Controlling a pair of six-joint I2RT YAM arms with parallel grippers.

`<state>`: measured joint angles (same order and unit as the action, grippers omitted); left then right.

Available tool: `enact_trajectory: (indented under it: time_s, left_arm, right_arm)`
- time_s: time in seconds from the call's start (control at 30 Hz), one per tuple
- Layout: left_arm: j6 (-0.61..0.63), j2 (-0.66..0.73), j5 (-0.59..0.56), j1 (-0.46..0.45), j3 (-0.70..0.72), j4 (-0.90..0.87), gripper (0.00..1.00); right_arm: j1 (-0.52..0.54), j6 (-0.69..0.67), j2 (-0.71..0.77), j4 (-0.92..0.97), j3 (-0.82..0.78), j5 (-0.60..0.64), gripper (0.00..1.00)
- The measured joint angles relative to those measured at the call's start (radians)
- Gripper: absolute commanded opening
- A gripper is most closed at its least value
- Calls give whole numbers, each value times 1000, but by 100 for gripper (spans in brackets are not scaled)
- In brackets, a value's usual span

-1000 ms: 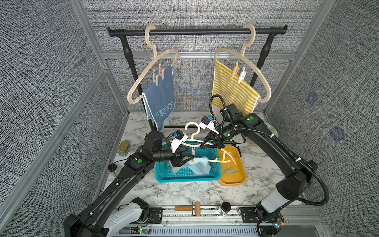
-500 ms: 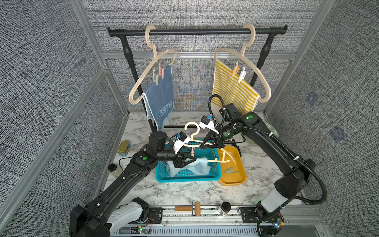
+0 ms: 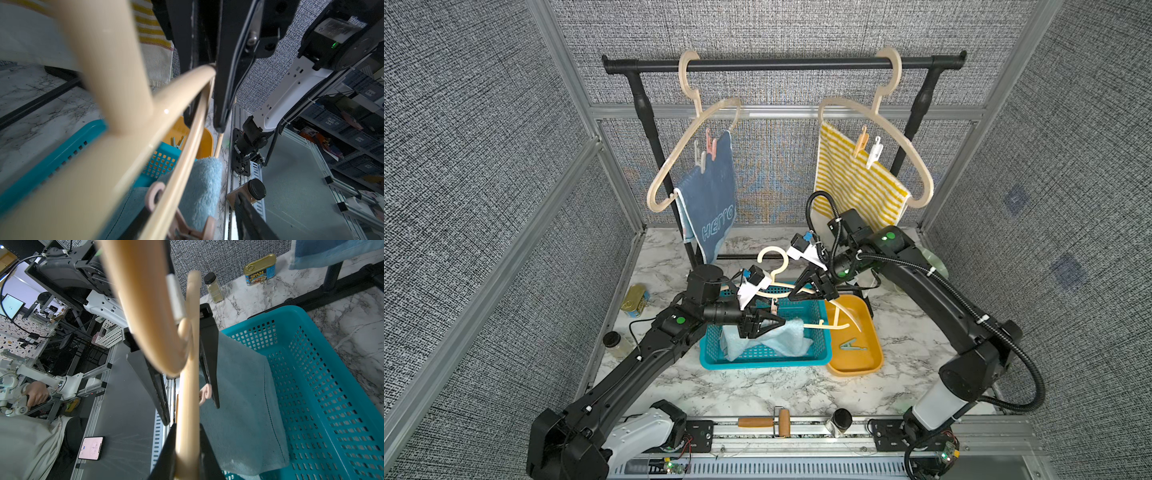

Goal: Remove the clothespins securing towels to the hanger
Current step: Remove the clothespin from the hanger.

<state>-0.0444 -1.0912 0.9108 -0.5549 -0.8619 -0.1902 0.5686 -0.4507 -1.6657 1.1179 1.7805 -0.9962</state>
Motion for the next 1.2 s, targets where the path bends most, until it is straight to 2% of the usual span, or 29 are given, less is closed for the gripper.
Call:
enact_trajectory:
  time_s: [0.2,0.63,0.8,1.2]
  left_arm:
    - [13,-24,34,0,-2,2,44]
    - [18,-27,34,0,-3,8,20]
    - [13,-26,34,1,-3,9,0]
    - [-29,-16,22,1,-6,35,0]
  right_arm:
    - [0,6,-7,0,0,3,0]
    - [1,10,-11,0,0,3,0]
    - [1,12,-12,0,0,3,0]
    - [3,88,-3,-64,-37,37,0]
